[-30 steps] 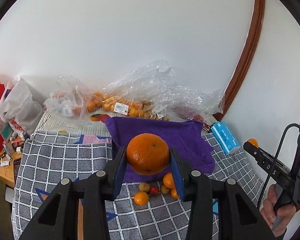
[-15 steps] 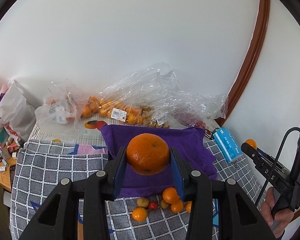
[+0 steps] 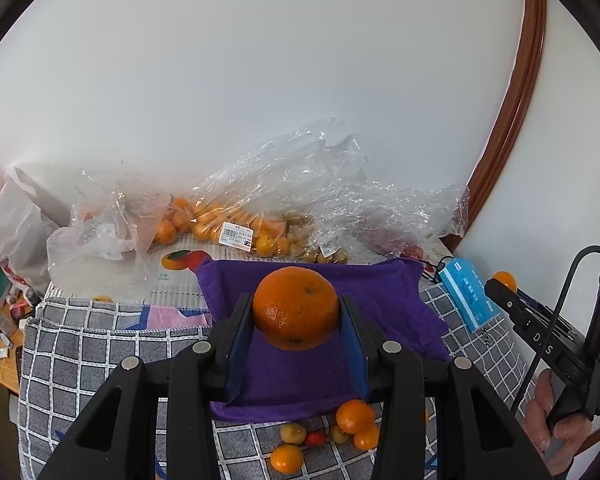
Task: Organize fruits
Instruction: 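Lift and carry both held oranges over the purple towel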
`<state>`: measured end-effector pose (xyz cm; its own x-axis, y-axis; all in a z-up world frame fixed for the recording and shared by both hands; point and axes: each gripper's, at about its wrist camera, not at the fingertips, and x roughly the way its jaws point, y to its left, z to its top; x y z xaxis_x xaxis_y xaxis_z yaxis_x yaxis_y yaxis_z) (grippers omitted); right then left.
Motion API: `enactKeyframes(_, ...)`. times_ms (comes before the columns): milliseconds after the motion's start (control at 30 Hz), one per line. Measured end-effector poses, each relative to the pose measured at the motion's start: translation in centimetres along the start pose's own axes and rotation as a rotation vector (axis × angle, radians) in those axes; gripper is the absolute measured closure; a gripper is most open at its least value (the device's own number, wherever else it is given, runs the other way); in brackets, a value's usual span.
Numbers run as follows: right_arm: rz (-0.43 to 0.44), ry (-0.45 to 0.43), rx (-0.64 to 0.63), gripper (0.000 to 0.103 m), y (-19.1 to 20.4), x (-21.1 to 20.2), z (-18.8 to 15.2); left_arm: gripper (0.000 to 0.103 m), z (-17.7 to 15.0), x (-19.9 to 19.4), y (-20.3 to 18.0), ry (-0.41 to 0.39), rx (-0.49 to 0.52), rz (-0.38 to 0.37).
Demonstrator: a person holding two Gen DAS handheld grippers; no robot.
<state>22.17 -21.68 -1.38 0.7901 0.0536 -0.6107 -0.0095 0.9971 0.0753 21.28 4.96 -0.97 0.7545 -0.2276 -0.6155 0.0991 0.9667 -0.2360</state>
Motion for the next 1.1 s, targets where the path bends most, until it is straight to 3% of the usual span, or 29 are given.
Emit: enactKeyframes(1100,-0.024,0.173,0.026,0.069,-2.5,13.0,-3.3,0.063,-1.5,13.6,2.6,0.194,-0.05,0.032)
